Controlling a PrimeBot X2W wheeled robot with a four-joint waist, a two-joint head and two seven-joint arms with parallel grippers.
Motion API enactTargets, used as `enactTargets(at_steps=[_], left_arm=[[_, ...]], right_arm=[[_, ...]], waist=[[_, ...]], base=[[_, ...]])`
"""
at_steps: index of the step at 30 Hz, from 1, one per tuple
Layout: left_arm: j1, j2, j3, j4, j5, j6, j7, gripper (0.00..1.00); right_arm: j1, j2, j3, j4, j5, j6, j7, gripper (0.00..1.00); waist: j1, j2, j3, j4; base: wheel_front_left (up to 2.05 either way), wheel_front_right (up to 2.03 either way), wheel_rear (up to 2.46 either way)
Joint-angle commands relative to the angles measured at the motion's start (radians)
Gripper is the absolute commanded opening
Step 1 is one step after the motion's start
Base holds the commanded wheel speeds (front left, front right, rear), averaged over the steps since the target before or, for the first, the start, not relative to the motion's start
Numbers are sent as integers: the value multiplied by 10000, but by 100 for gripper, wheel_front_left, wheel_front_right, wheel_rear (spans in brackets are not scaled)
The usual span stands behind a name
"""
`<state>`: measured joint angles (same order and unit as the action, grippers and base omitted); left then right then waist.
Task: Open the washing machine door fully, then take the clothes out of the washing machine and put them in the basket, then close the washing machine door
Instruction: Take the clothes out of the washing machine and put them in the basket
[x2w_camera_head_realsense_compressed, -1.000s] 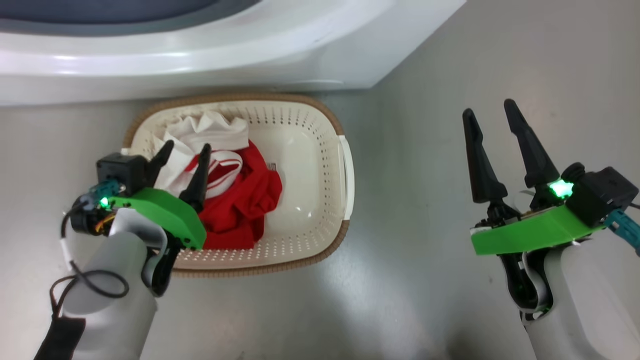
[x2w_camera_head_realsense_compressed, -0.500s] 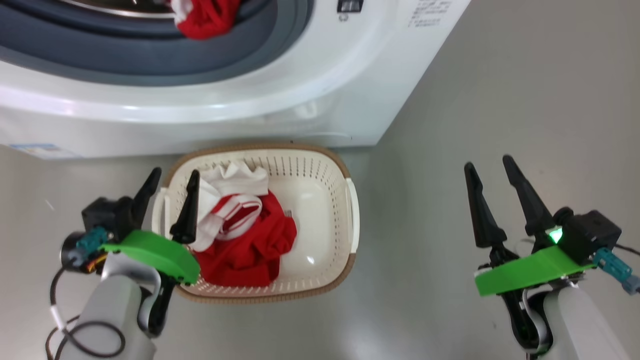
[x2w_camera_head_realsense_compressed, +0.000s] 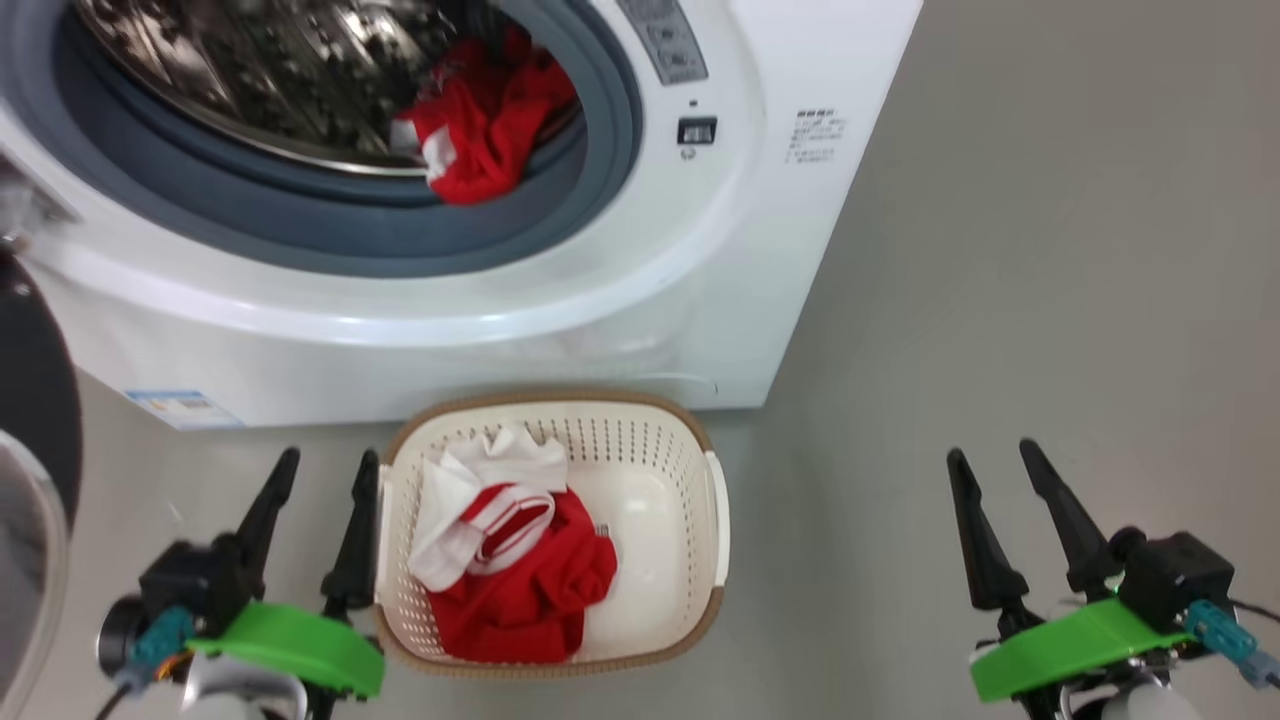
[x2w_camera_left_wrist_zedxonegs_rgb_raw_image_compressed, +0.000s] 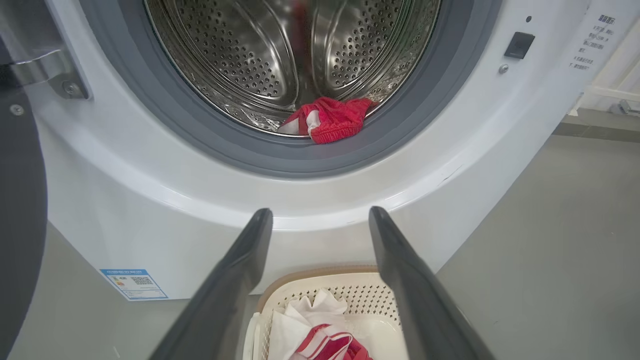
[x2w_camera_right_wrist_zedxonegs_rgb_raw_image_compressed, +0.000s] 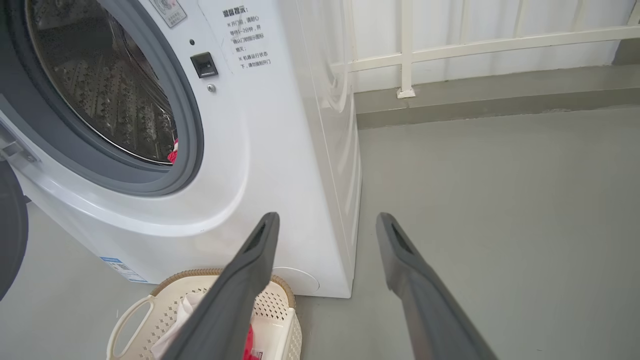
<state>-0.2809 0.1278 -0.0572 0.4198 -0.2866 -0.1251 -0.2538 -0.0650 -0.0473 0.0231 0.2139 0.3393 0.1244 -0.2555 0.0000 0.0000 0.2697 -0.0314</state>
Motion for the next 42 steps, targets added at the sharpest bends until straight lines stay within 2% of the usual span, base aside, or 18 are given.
enactTargets(at_steps=[1,22,42], left_arm=[[356,137,505,-510,179,-55,-80,100],[3420,-452,1623,-2711,1021,-56,-80,100],[3464,-662,1662,-2847,971,-56,-80,100]], right_arm=[[228,-29,147,-216,-172,63,-63,100],[1908,-29,-273,-482,-218,63,-63,100],[1784,-35,-273,-533,-234,63,-63,100]], waist=[[0,0,-702,125],[0,0,-2045,142],[0,0,-1904,69]], base=[[0,0,0],[0,0,0],[0,0,0]])
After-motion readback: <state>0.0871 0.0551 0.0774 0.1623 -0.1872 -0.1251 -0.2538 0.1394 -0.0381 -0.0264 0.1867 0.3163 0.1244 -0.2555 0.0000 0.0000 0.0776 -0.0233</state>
